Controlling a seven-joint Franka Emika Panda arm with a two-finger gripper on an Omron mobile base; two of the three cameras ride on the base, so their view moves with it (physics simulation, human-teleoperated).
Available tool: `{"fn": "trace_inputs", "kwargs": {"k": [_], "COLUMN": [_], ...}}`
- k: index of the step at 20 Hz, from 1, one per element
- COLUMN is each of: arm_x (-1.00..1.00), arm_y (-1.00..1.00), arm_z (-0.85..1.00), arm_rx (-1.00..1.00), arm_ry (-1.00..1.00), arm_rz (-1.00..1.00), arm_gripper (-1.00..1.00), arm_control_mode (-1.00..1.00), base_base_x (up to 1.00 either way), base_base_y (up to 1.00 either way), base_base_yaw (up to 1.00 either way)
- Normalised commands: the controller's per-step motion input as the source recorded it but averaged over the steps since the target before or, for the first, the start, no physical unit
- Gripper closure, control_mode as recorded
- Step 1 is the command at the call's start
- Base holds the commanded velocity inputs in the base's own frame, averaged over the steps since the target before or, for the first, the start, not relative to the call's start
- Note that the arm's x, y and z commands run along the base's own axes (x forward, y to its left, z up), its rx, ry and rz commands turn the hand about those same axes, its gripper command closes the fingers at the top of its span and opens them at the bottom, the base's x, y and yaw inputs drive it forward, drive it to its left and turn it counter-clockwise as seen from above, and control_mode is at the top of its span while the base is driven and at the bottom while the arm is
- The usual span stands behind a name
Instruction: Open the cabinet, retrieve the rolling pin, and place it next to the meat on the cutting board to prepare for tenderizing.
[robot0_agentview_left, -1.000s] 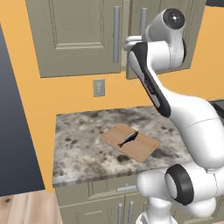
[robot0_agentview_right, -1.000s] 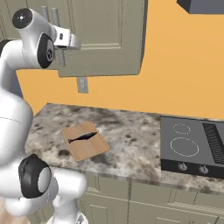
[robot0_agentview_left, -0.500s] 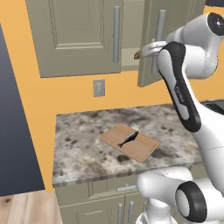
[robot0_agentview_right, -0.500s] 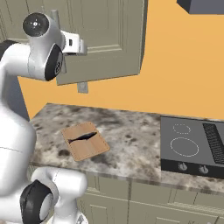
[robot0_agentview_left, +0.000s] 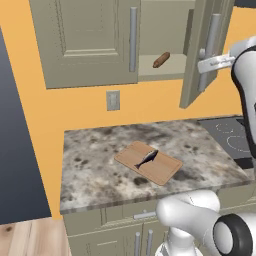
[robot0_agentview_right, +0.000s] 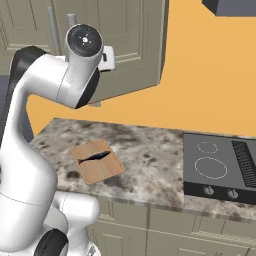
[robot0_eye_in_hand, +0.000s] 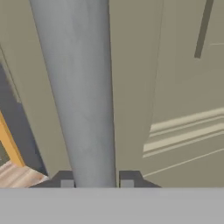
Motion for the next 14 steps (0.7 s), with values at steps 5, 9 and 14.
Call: {"fn": "trace_inputs", "kwargs": {"k": [5, 9, 14], "arm_x": [-0.14, -0.35, -0.65], "arm_y": [-0.05, -0.35, -0.16], "arm_z": [-0.01, 0.0, 0.0], "arm_rx": [0.0, 0.0, 0.0], "arm_ry": [0.0, 0.0, -0.01], "arm_rz": [0.0, -0.02, -0.07], "arm_gripper": [-1.0, -1.0, -1.0], "arm_control_mode": [-1.0, -1.0, -1.0], "base_base_x": [0.0, 0.0, 0.0], "base_base_y": [0.0, 0.0, 0.0], "base_base_yaw": [0.0, 0.0, 0.0]}}
